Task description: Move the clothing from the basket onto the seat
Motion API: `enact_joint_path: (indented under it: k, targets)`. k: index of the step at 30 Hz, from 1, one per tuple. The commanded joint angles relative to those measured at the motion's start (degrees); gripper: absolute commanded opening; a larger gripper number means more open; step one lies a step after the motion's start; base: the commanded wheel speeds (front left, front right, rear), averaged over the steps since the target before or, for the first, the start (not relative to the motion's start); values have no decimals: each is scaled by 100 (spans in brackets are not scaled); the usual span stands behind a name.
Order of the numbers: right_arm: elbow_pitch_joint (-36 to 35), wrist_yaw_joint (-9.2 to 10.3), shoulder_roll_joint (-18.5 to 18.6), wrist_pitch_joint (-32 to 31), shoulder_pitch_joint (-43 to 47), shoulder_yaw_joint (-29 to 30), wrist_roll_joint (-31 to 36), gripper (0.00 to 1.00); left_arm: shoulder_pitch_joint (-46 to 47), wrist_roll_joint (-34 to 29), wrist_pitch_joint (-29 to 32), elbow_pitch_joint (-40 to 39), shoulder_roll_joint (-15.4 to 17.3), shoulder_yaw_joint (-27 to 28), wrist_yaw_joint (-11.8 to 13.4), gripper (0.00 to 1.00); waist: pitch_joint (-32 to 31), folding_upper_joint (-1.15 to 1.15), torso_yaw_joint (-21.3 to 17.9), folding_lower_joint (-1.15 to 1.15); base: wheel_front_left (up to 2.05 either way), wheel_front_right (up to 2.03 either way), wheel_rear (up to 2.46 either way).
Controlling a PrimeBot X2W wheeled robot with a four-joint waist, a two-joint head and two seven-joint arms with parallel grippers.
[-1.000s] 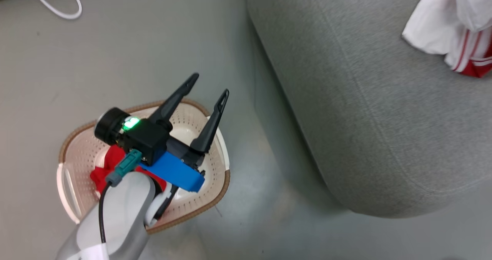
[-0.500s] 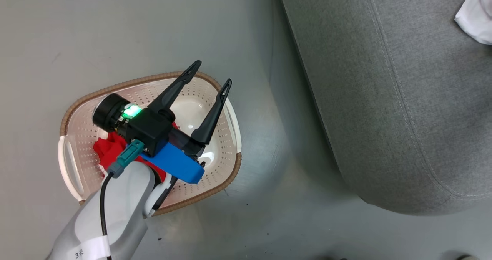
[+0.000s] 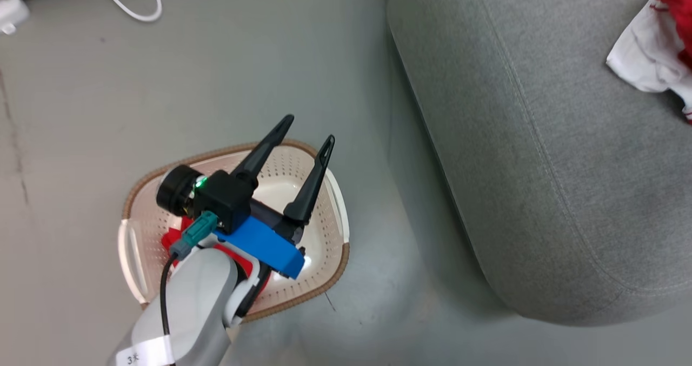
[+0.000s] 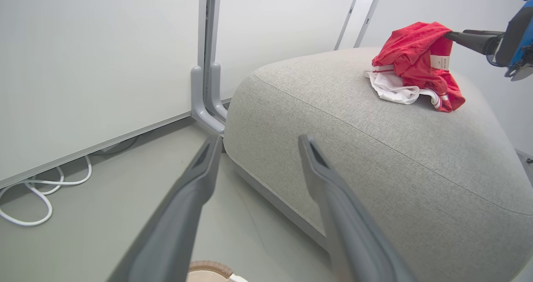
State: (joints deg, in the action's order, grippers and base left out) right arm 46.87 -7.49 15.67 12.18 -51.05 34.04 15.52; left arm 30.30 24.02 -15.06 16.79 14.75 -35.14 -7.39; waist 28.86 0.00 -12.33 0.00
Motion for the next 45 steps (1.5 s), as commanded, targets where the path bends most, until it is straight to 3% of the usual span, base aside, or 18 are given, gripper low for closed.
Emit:
enact_joint_path:
  k: [1, 10, 20, 32, 45]
  targets:
    - [3, -1, 46, 37, 185, -71, -43, 100, -129, 45, -17, 43, -53, 51, -15, 100, -358, 0, 141, 0, 0, 0, 0]
    - [-540, -1, -191, 95, 1362, -827, -504, 100, -880, 157, -17, 349, -376, 503, -15, 100, -1510, 0, 514, 0, 0, 0, 0]
    - [-2285, -1, -816, -197, 3085, -1596, -1174, 100, -1777, 33, -17, 481, -547, 1334, -15, 100, -2394, 0, 885, 0, 0, 0, 0]
    - [-3974, -1, -1237, -521, 4767, -2143, -1348, 100, -2450, -183, -17, 493, -706, 2261, -15, 100, -2911, 0, 1342, 0, 0, 0, 0]
    - [-4302, -1, -1280, -683, 5205, -2796, -1754, 100, -2744, -343, -17, 474, -782, 2809, -15, 100, -2984, 0, 1455, 0, 0, 0, 0]
